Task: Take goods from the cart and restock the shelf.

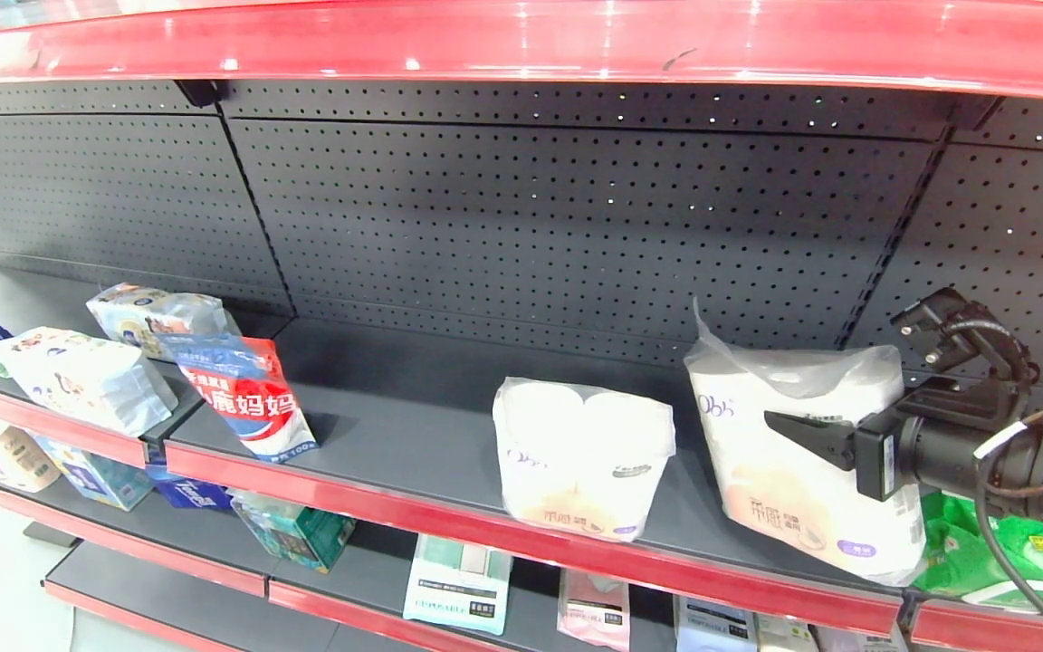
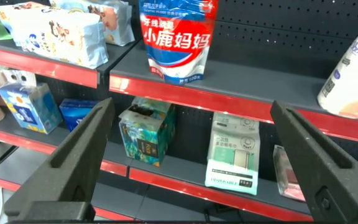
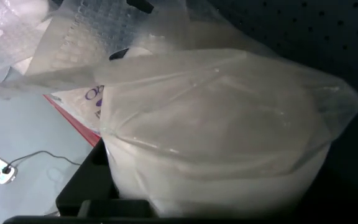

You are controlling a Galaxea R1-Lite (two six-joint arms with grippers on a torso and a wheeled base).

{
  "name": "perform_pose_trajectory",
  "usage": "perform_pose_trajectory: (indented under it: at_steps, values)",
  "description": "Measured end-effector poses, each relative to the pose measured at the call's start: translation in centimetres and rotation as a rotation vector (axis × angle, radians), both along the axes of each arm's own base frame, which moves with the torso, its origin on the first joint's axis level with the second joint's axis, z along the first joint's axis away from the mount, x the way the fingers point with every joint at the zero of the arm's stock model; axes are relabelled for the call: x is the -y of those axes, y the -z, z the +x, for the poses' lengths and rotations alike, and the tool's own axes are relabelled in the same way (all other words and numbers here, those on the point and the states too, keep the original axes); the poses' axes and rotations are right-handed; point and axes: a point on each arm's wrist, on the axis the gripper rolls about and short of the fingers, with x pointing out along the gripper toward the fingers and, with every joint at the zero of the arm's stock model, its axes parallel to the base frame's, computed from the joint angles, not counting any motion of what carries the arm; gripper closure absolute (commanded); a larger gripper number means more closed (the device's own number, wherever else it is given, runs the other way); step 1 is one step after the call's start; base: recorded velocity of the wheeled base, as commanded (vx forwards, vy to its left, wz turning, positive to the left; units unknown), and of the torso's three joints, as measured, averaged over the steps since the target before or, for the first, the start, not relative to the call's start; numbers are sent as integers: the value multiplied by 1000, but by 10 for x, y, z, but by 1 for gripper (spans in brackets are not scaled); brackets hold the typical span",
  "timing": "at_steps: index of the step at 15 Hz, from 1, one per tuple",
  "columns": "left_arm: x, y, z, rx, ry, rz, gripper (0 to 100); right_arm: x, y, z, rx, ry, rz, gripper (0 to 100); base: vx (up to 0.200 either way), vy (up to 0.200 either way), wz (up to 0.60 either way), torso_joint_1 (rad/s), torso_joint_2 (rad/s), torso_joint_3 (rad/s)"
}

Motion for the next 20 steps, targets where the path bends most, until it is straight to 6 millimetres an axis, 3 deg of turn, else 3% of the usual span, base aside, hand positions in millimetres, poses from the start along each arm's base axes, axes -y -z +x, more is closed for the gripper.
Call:
perform_pose_trajectory:
  at_steps: [9, 20]
  values:
    - [0, 0, 0, 0, 0, 0, 0, -6, 8, 14, -11, -43, -37, 100, 0, 0, 0, 0, 0, 0]
    - [0, 0, 0, 0, 0, 0, 0, -29, 6, 88, 134, -123, 29, 100, 0, 0, 0, 0, 0, 0]
